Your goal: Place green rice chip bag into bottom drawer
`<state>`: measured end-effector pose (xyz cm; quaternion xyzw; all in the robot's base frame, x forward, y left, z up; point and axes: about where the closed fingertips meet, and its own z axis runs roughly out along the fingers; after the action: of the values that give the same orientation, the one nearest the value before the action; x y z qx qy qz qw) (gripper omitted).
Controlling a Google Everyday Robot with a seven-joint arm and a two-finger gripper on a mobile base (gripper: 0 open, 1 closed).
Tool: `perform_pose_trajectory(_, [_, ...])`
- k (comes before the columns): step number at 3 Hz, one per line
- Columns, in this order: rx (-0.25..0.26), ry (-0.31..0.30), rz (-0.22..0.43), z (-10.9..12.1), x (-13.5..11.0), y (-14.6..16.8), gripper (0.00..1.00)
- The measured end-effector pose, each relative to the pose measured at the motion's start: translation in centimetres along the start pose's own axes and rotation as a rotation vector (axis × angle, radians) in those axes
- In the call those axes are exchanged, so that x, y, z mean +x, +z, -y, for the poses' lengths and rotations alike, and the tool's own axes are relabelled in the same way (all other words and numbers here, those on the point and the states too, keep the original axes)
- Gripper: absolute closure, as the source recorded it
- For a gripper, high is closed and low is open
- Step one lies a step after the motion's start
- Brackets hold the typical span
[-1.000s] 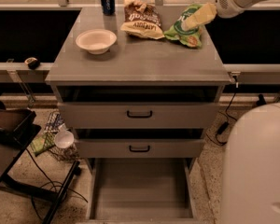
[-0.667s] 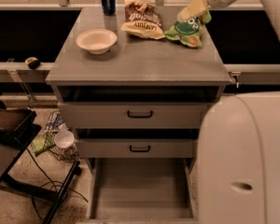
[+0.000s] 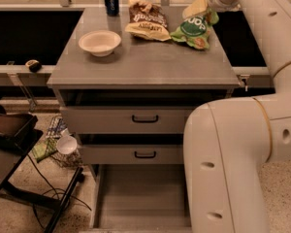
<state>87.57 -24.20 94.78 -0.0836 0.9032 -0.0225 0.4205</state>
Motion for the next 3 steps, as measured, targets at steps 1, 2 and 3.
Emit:
perform_pose_trajectory(1, [0.062, 0.153, -0.046, 0.5, 2.2, 4.3, 0.0])
perform_pose_trajectory(2, [0.089, 0.22, -0.075, 0.4, 3.6, 6.4, 0.0])
perform_pose_trajectory(3, [0.062, 0.227, -0.056, -0.8, 3.4, 8.0, 0.19])
